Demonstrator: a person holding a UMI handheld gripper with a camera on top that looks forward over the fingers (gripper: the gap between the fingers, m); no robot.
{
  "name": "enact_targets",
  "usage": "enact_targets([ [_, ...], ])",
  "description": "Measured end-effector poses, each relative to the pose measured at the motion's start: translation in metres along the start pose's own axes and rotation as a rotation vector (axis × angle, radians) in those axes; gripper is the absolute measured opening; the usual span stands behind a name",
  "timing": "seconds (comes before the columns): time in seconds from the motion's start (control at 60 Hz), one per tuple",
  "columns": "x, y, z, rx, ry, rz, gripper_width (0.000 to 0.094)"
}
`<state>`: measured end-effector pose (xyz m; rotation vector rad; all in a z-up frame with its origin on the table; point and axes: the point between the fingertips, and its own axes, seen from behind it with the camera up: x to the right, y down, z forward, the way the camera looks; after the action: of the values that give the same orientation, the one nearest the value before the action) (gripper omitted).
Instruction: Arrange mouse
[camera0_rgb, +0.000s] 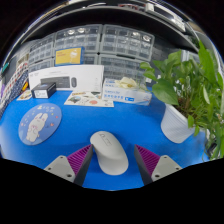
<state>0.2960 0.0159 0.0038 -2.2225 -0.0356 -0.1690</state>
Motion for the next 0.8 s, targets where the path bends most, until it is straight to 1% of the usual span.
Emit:
enact_targets([
  [0.133,0.002,-0.012,0.023,-0.013,-0.034,0.069,0.0801],
  [0.15,0.002,-0.013,0.026,-0.015,-0.038,0.079,0.0782],
  [0.167,0.001,-0.014,0.028,-0.016,-0.045,0.089,0.0800],
  [0.183,0.000,-0.016,0.031,-0.017,-0.053,0.099,0.0738],
  [0.217,-0.003,-0.016,0.034,-0.021,-0.070,0.123,0.0657],
  [0.25,0.000,-0.018,0.037,-0.019,-0.061,0.131,0.0624],
  [0.3,0.000,-0.020,0.039,-0.016,-0.066,0.123,0.0525],
  [0.35,0.001,-0.021,0.041,-0.015,-0.065,0.122,0.0502],
  [0.467,0.001,-0.019,0.041,-0.044,-0.062,0.134,0.0460],
  [0.483,0.001,-0.019,0.041,-0.048,-0.057,0.136,0.0432],
  [0.533,0.002,-0.018,0.041,-0.066,-0.048,0.142,0.0409],
  [0.55,0.002,-0.019,0.042,-0.068,-0.045,0.142,0.0385],
  [0.667,0.002,-0.019,0.042,-0.104,-0.027,0.157,0.0378],
  [0.733,0.005,-0.021,0.038,-0.134,0.009,0.159,0.0378],
  [0.8,0.009,-0.043,0.027,-0.104,0.060,0.148,0.0379],
])
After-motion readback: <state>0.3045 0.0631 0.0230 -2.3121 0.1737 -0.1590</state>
